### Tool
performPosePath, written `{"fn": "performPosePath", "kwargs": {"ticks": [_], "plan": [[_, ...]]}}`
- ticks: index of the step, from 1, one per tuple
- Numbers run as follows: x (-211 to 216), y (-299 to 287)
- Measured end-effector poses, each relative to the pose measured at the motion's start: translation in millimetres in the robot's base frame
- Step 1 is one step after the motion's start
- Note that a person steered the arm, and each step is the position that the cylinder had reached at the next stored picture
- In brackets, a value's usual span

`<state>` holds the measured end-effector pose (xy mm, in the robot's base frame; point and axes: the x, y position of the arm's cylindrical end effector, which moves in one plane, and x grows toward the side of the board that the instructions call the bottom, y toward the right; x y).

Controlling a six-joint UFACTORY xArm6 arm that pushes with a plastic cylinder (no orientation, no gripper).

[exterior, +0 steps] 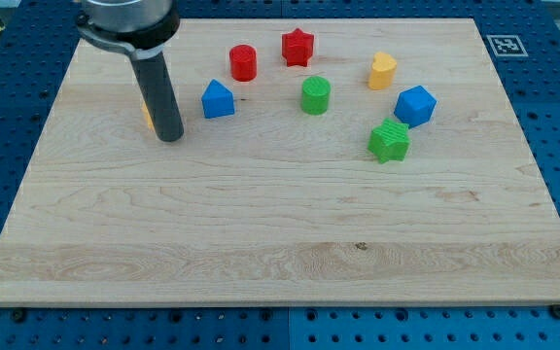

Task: Slide the yellow hexagon to the top left

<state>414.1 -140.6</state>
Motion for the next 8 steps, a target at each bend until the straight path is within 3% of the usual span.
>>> {"fn": "performPosePath", "kwargs": {"ticks": [3,8], "plan": [[-24,-63],[-15,-62]]}}
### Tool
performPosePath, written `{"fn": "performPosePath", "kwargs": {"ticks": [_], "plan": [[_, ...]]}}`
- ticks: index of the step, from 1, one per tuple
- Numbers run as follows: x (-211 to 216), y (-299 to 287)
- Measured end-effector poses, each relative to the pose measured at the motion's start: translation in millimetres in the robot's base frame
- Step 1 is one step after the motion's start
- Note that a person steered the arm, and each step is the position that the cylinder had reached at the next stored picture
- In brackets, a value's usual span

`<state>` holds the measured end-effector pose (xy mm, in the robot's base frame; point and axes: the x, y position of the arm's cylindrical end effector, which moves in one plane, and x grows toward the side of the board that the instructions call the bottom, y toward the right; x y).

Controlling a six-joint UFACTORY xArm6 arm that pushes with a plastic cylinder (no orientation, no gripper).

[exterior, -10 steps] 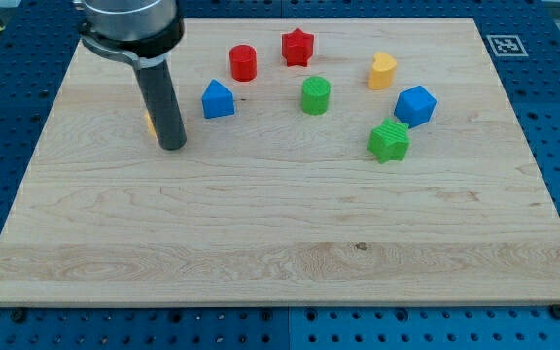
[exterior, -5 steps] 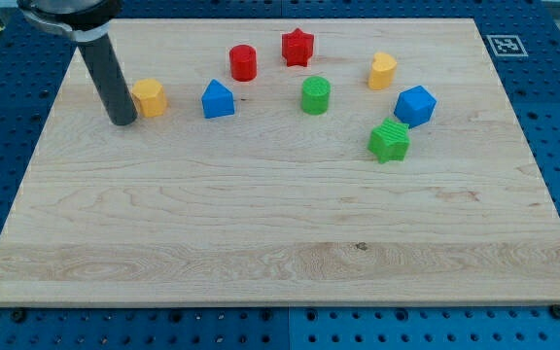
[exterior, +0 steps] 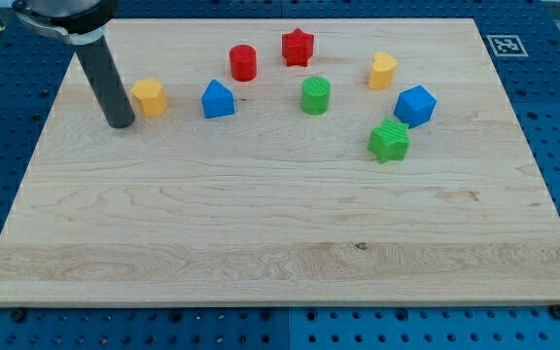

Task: Slide the yellow hexagon to the top left

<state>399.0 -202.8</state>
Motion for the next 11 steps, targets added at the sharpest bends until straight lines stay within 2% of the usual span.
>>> {"fn": "performPosePath", "kwargs": {"ticks": [2,4,7,11], "plan": [[0,34],[-18,33],[-65,23],[-157,23]]}}
